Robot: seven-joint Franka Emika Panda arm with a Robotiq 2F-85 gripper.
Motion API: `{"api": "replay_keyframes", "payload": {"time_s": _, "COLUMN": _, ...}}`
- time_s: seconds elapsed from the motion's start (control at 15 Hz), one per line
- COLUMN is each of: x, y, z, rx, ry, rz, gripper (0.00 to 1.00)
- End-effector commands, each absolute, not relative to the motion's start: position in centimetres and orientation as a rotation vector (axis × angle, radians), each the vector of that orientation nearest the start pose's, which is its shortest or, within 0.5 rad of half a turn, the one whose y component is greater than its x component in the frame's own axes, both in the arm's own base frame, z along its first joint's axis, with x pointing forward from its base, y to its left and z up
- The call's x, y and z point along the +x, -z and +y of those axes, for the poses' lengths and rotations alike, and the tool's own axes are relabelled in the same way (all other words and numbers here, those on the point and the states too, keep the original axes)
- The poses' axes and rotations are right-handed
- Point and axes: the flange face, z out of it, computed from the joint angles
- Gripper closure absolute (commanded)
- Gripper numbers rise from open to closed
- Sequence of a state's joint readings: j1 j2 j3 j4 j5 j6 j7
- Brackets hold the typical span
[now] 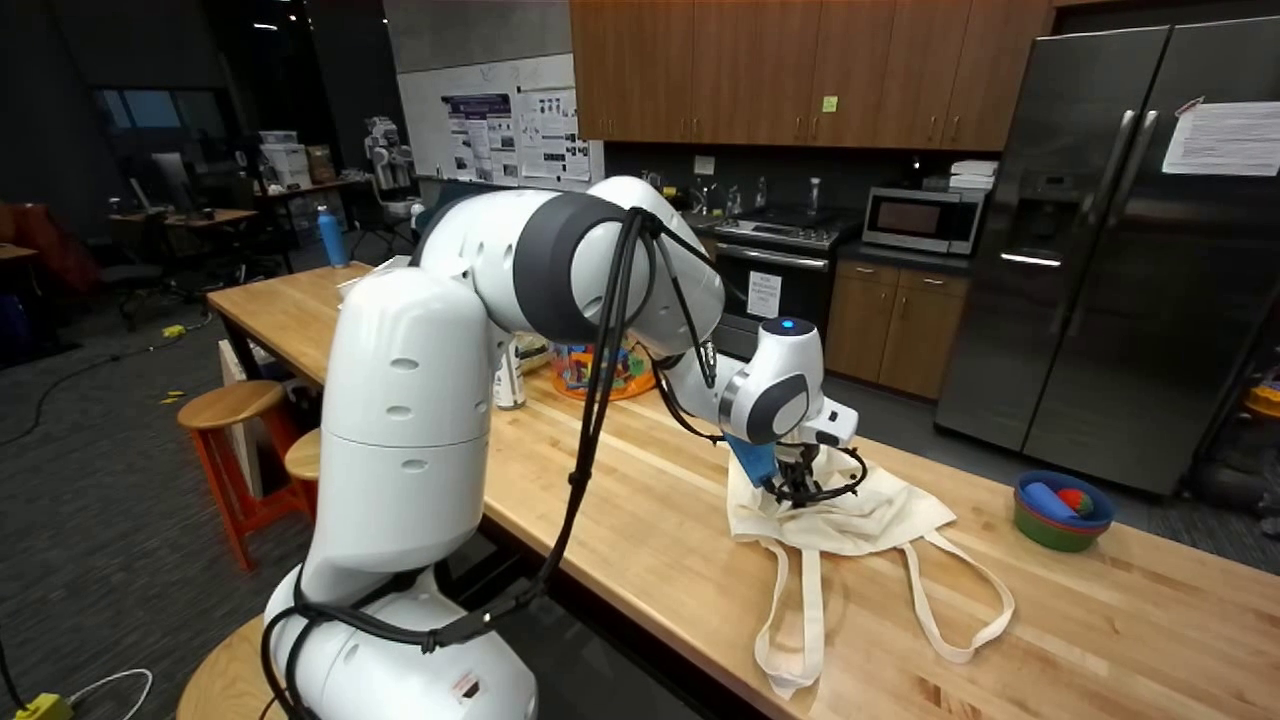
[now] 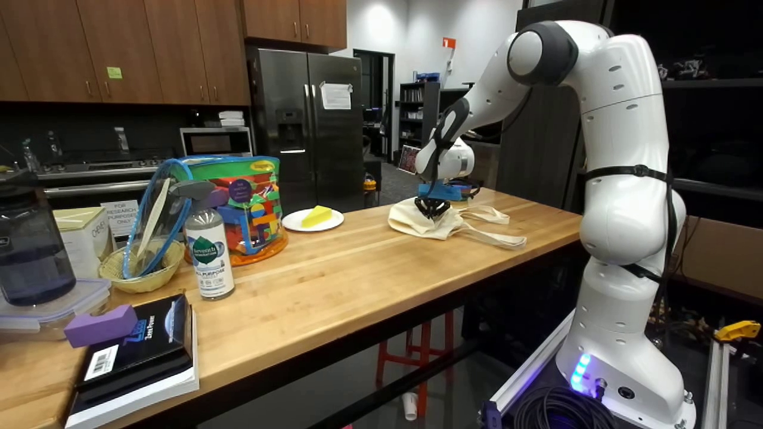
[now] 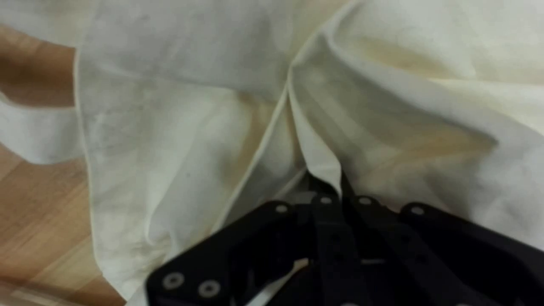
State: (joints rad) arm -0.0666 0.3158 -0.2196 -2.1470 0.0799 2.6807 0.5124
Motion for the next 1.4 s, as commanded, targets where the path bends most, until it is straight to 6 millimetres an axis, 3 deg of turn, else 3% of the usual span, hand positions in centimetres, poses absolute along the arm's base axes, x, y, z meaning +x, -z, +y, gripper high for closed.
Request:
{"api": "replay_keyframes", "payload": {"time_s": 0.0, "x": 55.0, "y": -25.4, "z": -15.4, "rx": -2.886, "ry": 0.22, "rz": 1.23, "gripper": 0.99}}
{"api": "replay_keyframes", "payload": {"time_s": 0.87, "x": 51.1, "y": -26.6, "z": -8.5, "rx": -3.015, "ry": 0.073, "rz": 0.938, "gripper": 0.99}}
{"api": "replay_keyframes", "payload": {"time_s": 1.13, "x": 49.4, "y": -26.6, "z": -5.0, "rx": -3.075, "ry": 0.073, "rz": 0.825, "gripper": 0.99}}
{"api": "replay_keyframes", "payload": {"time_s": 1.33, "x": 47.6, "y": -26.6, "z": -1.0, "rx": -3.124, "ry": 0.08, "rz": 0.729, "gripper": 0.99}}
